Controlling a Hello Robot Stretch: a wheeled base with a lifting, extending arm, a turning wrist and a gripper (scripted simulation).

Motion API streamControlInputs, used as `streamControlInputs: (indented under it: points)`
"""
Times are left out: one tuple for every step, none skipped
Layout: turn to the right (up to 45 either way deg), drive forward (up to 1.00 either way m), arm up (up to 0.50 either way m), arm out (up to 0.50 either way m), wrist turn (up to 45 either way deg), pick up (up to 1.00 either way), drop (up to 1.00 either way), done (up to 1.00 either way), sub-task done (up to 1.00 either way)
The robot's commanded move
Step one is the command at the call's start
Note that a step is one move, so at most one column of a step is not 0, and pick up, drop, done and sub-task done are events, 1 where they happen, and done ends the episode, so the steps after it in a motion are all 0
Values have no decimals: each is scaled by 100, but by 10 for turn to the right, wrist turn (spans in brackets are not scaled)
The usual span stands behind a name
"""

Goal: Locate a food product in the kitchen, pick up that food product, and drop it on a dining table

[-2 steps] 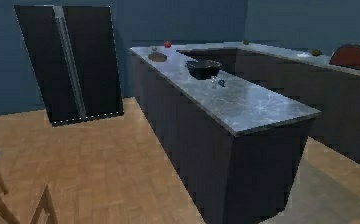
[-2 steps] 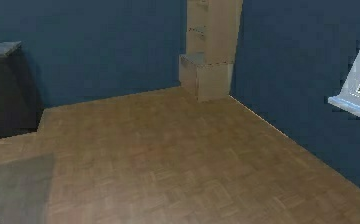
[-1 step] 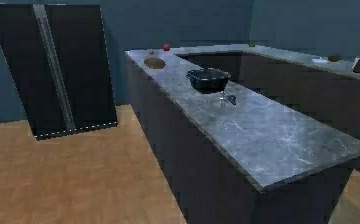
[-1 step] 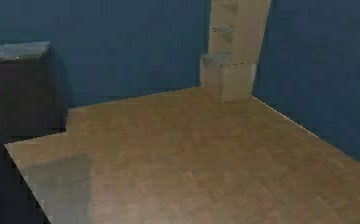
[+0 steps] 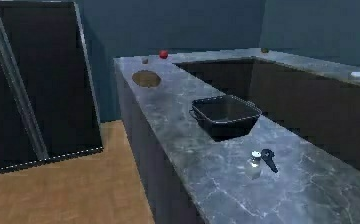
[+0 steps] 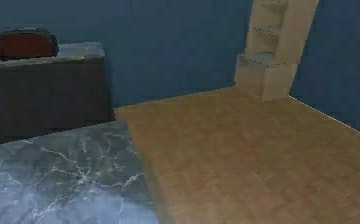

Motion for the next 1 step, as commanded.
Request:
streamControlInputs:
  points:
    - [-390, 0, 0, 0, 0, 0, 0, 0, 0]
